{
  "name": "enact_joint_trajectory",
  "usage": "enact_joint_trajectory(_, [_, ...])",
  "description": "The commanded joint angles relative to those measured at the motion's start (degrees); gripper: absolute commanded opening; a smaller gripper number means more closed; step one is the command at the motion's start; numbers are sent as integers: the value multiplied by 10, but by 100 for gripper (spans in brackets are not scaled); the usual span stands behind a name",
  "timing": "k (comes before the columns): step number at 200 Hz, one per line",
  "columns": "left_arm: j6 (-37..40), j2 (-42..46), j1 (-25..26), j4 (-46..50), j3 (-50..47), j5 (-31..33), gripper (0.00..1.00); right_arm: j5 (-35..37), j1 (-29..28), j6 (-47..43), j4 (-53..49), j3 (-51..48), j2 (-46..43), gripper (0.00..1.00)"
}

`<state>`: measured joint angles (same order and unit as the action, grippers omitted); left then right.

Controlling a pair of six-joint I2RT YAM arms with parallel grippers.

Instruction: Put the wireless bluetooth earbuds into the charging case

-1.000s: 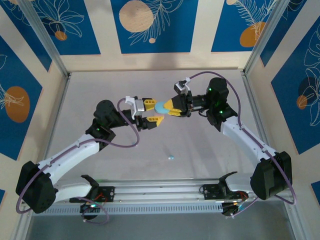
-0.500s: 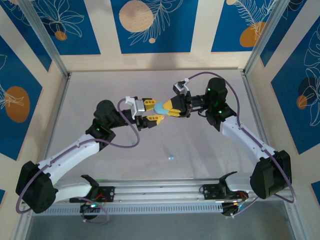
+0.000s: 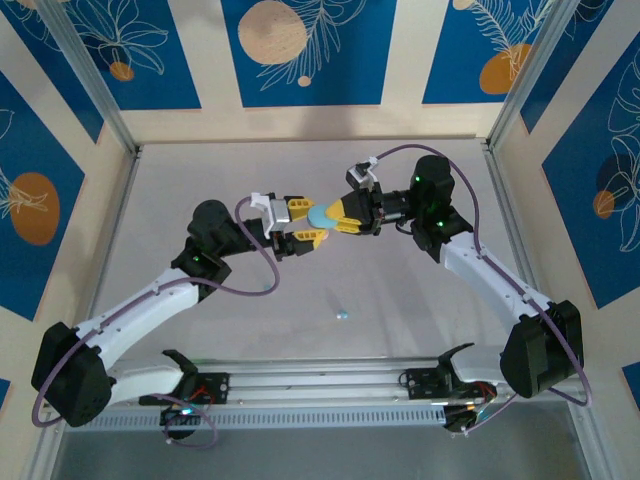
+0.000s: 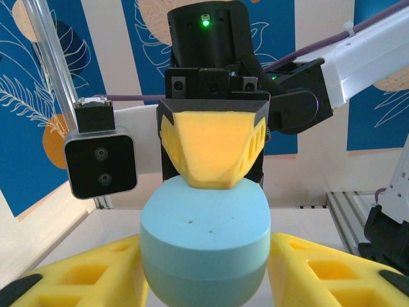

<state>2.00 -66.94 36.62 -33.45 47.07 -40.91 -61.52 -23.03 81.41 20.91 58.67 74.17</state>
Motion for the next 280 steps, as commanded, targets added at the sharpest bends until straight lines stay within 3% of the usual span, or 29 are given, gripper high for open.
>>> enact_joint_trajectory(1, [4,-3,4,-9,14,-8,51,1,-5,-9,-8,-6,4,22])
enact_joint_trajectory(48, [5,-6,6,-2,19,-7,49,3,-9,-11,-8,-7,4,22])
enact_joint_trajectory(88, [13,-3,7,11,21,-4,41,5,-10,-14,-12,-8,4,22])
enact_joint_trajectory(151, [-2,-5,8,-5,21,-7,48,7,-11,-14,-4,-13,3,22])
enact_joint_trajectory(219, [-23,-7,8,-30,15,-8,32,6,-9,14,43,-24,6,23])
enact_joint_trajectory(235, [-33,-9,8,-40,14,-10,29,11,-9,-8,11,-22,4,27])
enact_joint_trajectory(259, [-29,-8,8,-27,13,-7,26,45,-2,-92,-105,-8,-14,43])
enact_joint_trajectory(280, [-27,-3,9,-1,10,1,24,118,7,-219,-275,29,-46,58])
